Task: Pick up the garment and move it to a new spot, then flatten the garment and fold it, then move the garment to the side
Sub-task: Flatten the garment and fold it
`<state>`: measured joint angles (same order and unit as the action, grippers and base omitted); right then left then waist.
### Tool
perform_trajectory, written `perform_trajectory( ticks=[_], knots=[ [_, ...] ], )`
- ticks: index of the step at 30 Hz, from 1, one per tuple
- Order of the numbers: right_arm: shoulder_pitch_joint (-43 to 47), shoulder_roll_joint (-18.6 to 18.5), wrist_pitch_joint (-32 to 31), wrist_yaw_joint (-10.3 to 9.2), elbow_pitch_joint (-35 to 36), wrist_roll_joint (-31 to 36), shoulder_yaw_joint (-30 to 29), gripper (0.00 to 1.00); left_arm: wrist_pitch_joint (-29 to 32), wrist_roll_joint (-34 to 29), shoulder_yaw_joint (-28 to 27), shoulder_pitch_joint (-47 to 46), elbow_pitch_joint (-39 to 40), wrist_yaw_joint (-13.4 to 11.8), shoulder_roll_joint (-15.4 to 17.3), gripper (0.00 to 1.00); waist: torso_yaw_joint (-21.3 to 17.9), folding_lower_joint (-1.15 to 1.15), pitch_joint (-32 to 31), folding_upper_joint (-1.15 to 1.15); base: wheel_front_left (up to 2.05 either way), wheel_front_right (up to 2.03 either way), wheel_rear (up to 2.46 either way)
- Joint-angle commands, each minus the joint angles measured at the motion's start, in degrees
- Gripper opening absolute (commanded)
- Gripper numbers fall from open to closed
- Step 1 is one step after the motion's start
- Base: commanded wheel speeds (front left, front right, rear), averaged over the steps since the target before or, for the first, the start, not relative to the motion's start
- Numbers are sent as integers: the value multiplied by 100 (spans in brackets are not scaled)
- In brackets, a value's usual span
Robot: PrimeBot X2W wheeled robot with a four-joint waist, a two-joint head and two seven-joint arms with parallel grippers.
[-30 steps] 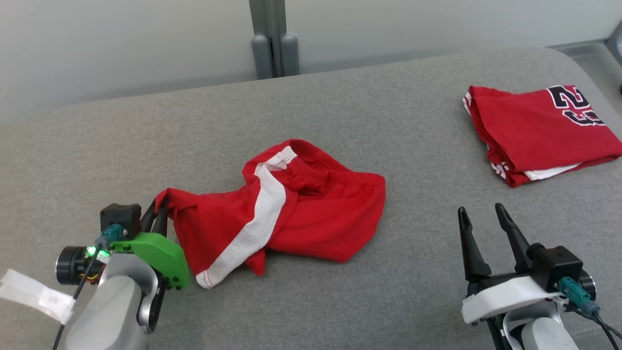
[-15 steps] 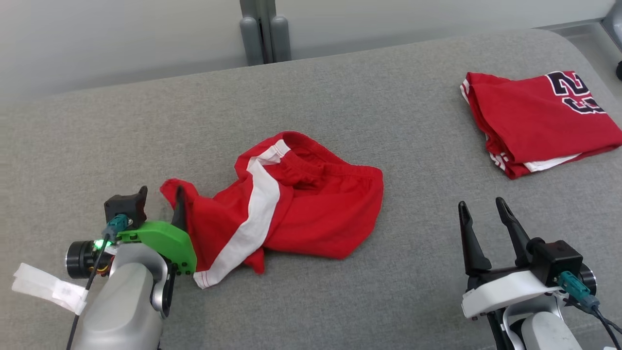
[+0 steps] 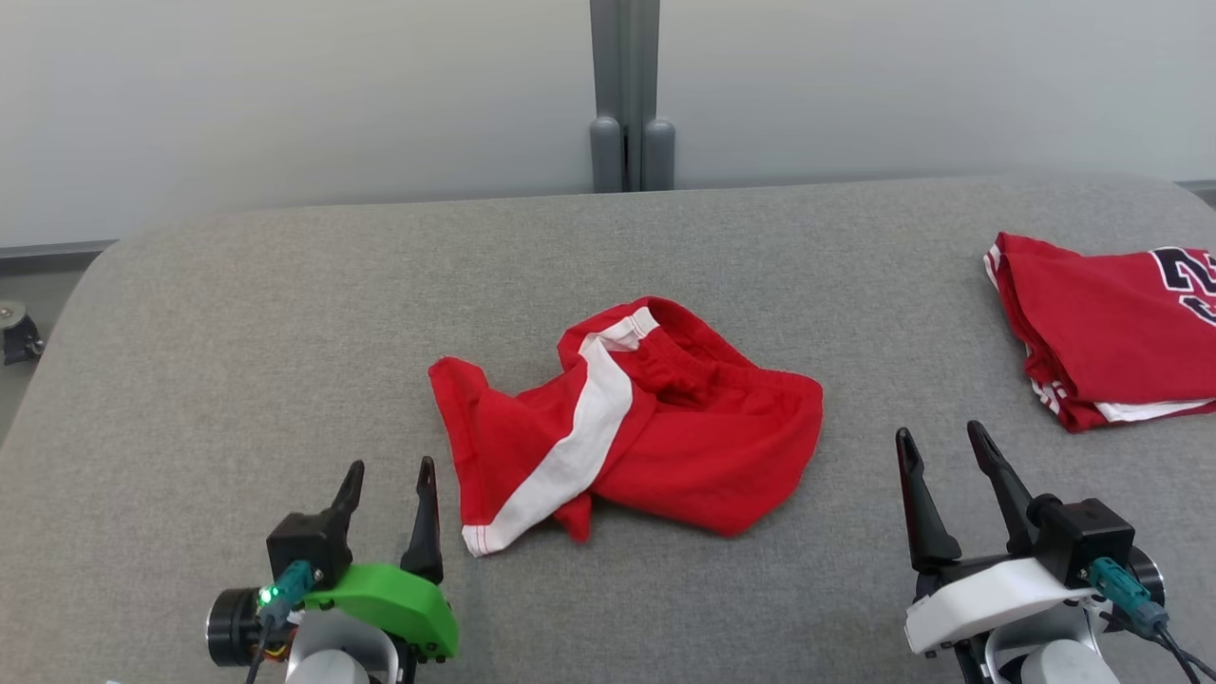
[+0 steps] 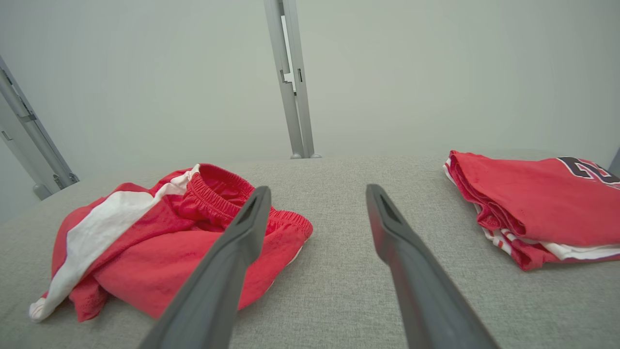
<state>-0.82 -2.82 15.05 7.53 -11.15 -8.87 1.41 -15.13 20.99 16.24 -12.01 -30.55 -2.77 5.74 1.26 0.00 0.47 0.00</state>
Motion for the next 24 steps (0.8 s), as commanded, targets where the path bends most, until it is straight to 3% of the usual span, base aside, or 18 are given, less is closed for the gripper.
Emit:
perform_trajectory(
  ticks=[1,12,24],
  knots=[
    [81,-15,17,-9,-17,-4,-20,100,1,-52,-37,198,123,-31,-44,100,230,0,-221,0,0,0,0],
    [262,-15,17,-9,-28,-60,20,100,1,-195,-73,1184,941,-87,-234,100,297,0,-445,0,0,0,0],
    [335,-15,17,-9,-33,-80,67,100,-1,-185,-75,1486,1149,-113,-275,100,211,0,-561,0,0,0,0]
  ],
)
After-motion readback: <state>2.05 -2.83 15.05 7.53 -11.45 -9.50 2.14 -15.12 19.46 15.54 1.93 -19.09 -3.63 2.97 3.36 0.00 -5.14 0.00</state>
